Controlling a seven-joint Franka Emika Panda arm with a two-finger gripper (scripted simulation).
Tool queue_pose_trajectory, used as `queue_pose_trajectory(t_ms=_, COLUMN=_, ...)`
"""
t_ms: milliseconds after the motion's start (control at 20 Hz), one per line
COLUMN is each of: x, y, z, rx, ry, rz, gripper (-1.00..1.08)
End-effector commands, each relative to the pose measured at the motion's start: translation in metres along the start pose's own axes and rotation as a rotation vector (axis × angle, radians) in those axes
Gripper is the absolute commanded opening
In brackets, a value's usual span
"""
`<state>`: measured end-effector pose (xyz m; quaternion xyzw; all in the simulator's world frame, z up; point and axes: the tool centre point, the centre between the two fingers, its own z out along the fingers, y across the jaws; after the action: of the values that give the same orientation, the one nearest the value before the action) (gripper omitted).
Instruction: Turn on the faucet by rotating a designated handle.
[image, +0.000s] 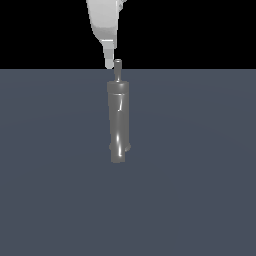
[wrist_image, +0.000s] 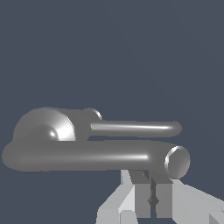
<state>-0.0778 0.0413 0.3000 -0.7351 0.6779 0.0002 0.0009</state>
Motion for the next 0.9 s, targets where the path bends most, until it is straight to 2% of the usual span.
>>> queue_pose_trajectory(t_ms=0, x=0.032, y=0.002, z=0.0, rx=0.0, ry=0.001, rz=0.03, gripper=-1.0)
queue_pose_trajectory(t_ms=200, x=0.051, y=0.005, z=0.0, rx=-0.001, ry=0.001, rz=0.032, gripper=-1.0)
queue_pose_trajectory(t_ms=250, x=0.023, y=0.003, z=0.0, rx=-0.001, ry=0.0, rz=-0.011, gripper=-1.0)
queue_pose_trajectory(t_ms=850, x=0.073, y=-0.027, z=0.0, rx=-0.001, ry=0.001, rz=0.014, gripper=-1.0)
